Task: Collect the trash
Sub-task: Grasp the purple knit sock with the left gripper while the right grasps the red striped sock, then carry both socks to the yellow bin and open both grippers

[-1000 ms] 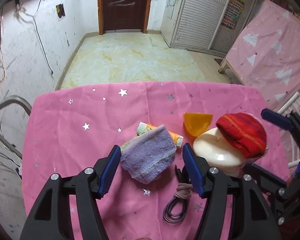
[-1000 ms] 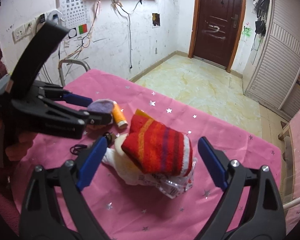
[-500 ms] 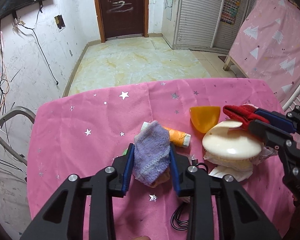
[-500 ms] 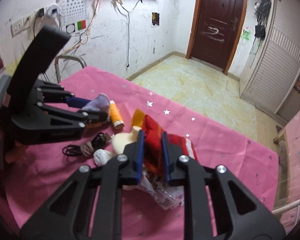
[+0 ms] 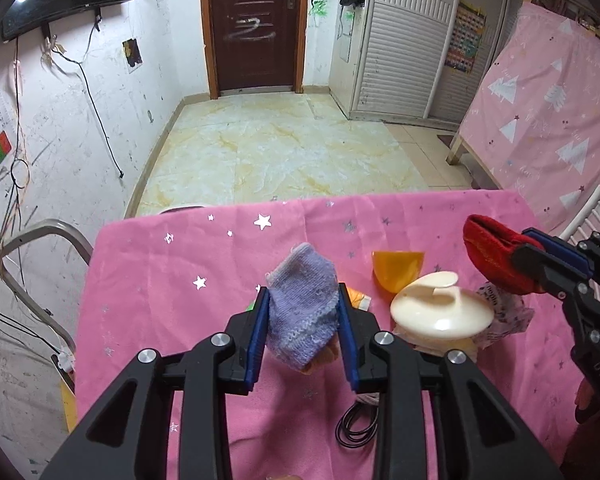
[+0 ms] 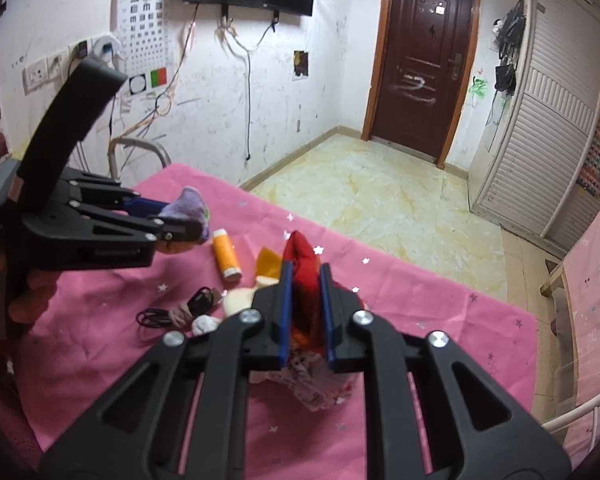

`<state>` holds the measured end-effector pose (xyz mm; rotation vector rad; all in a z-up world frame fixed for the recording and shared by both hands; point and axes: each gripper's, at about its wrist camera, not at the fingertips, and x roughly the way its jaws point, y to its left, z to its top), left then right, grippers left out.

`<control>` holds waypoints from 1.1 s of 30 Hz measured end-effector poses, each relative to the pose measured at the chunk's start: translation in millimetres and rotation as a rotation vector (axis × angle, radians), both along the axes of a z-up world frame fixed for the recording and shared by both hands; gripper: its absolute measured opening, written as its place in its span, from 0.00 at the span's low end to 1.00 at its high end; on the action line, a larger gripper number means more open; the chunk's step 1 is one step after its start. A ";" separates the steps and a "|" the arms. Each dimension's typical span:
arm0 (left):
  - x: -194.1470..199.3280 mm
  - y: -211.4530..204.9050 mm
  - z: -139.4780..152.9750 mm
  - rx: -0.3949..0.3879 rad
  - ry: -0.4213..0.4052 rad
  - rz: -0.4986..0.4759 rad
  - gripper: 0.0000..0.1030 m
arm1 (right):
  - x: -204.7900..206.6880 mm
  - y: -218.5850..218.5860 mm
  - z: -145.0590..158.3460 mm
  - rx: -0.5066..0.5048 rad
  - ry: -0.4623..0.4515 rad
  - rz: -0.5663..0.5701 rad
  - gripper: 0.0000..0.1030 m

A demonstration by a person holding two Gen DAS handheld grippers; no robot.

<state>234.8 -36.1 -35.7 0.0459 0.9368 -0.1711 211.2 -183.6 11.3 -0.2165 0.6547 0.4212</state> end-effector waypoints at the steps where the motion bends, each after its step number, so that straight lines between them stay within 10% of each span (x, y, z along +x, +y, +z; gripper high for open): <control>1: -1.0 -1.6 2.8 0.000 -0.004 -0.001 0.23 | -1.6 -2.7 2.8 0.001 -0.009 -0.006 0.12; 33: -43.3 -179.4 67.1 0.067 -0.089 -0.247 0.23 | -76.9 -173.5 25.7 0.151 -0.119 -0.273 0.12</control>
